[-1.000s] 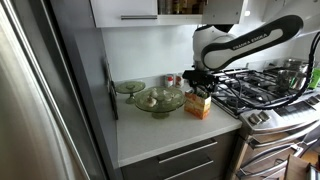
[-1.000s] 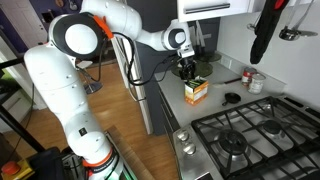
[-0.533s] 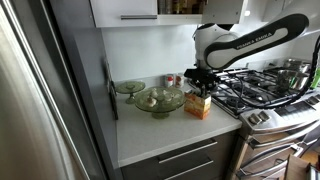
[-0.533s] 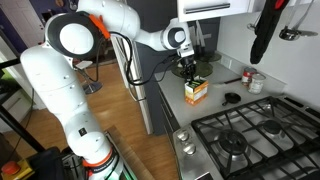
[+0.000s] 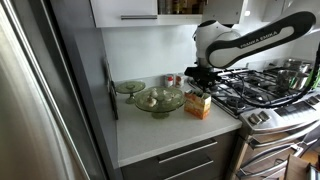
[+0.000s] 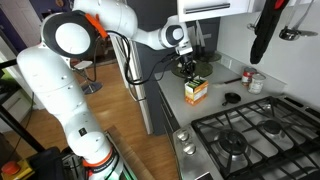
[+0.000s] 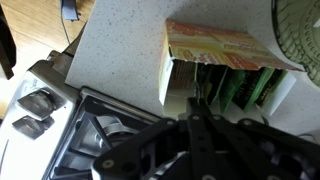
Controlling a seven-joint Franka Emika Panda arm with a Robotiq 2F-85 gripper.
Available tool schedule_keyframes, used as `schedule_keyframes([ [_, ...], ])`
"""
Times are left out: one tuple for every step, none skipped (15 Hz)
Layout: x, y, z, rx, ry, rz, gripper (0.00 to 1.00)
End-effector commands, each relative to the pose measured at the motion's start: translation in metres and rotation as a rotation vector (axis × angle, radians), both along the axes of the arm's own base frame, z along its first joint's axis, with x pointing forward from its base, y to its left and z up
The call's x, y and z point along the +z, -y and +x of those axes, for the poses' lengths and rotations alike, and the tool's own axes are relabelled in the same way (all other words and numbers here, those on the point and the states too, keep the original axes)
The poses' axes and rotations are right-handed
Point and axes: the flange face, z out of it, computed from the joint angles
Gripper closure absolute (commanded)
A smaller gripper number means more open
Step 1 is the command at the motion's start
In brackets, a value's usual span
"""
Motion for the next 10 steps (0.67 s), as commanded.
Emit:
schedule_keyframes([
  [0.035, -0.019, -0.014, -0.023, 0.023, -0.047, 1.0],
  [0.043, -0.024, -0.016, -0.04, 0.028, -0.056, 1.0],
  [0.052, -0.03, -0.018, -0.061, 0.033, -0.06, 1.0],
  [0.062, -0.035, -0.021, -0.085, 0.034, -0.077, 1.0],
  [0.07, -0.04, -0.023, -0.1, 0.037, -0.092, 1.0],
  [0.08, -0.046, -0.025, -0.117, 0.041, -0.11, 1.0],
  [0.089, -0.051, -0.026, -0.135, 0.048, -0.126, 1.0],
  [0.097, -0.057, -0.026, -0.165, 0.059, -0.147, 1.0],
  [0.105, -0.064, -0.025, -0.211, 0.079, -0.17, 1.0],
  [0.113, -0.071, -0.024, -0.23, 0.096, -0.174, 1.0],
])
